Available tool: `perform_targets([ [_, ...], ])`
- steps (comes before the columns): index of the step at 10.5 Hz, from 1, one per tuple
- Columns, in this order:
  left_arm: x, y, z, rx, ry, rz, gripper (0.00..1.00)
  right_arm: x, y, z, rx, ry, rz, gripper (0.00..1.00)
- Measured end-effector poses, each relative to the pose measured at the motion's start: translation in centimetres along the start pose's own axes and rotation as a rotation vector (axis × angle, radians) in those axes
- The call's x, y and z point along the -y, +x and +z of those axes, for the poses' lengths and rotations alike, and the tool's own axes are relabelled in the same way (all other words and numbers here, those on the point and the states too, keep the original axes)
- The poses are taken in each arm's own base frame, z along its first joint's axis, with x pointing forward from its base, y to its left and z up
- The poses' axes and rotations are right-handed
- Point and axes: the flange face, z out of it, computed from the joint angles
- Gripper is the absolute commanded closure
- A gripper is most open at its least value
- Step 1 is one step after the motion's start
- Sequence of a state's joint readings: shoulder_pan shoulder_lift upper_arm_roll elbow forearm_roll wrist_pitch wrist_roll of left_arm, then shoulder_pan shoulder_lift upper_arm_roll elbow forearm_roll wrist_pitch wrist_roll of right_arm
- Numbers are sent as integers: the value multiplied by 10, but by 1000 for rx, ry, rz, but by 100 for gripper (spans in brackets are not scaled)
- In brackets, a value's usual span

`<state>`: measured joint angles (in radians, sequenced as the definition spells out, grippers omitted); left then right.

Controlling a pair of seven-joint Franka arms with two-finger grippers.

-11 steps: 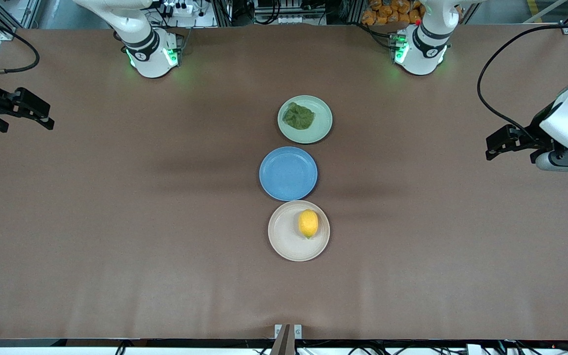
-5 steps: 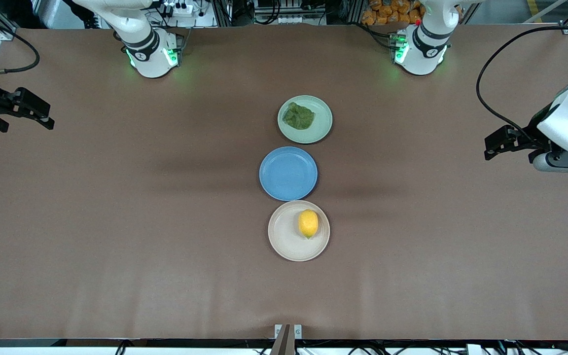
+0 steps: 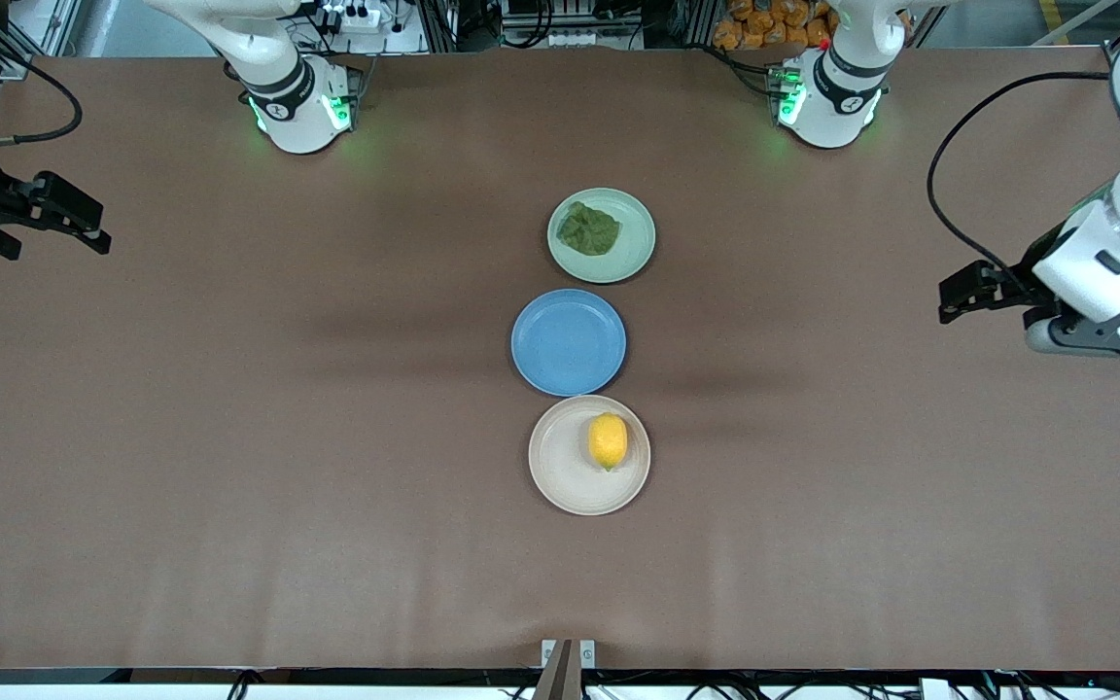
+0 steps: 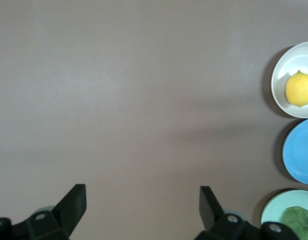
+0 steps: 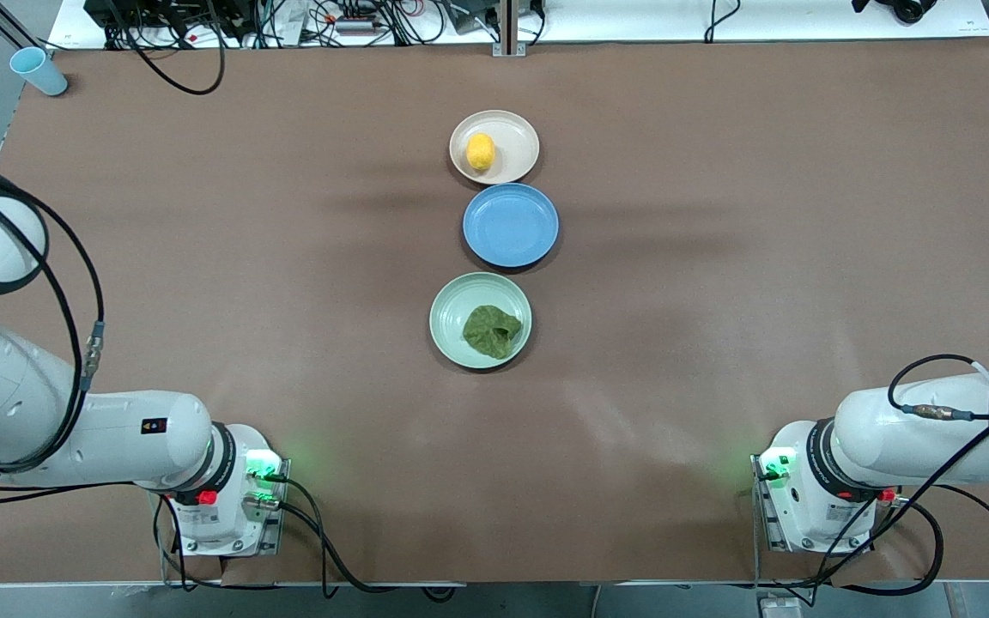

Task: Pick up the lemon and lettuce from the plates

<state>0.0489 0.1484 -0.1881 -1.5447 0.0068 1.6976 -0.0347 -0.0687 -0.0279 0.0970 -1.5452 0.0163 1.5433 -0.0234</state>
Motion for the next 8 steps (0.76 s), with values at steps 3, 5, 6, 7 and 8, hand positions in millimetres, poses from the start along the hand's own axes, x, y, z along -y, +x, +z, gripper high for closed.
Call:
perform_targets([
  [3, -30, 23, 40, -8, -16, 50, 0, 20, 1, 8, 20, 2, 35, 0],
  [5, -65, 38, 74, -20, -30, 100, 0, 53, 1, 19, 44, 0, 75, 0],
  [6, -84, 43, 92, -19, -37, 117, 0, 73, -2, 25, 60, -4, 95, 0],
  [7, -103, 47, 110, -14, -43, 120, 0, 98, -6, 32, 79, -10, 120, 0],
  [8, -121, 50, 126, -16, -50, 107, 0, 127, -10, 40, 99, -19, 147, 0],
])
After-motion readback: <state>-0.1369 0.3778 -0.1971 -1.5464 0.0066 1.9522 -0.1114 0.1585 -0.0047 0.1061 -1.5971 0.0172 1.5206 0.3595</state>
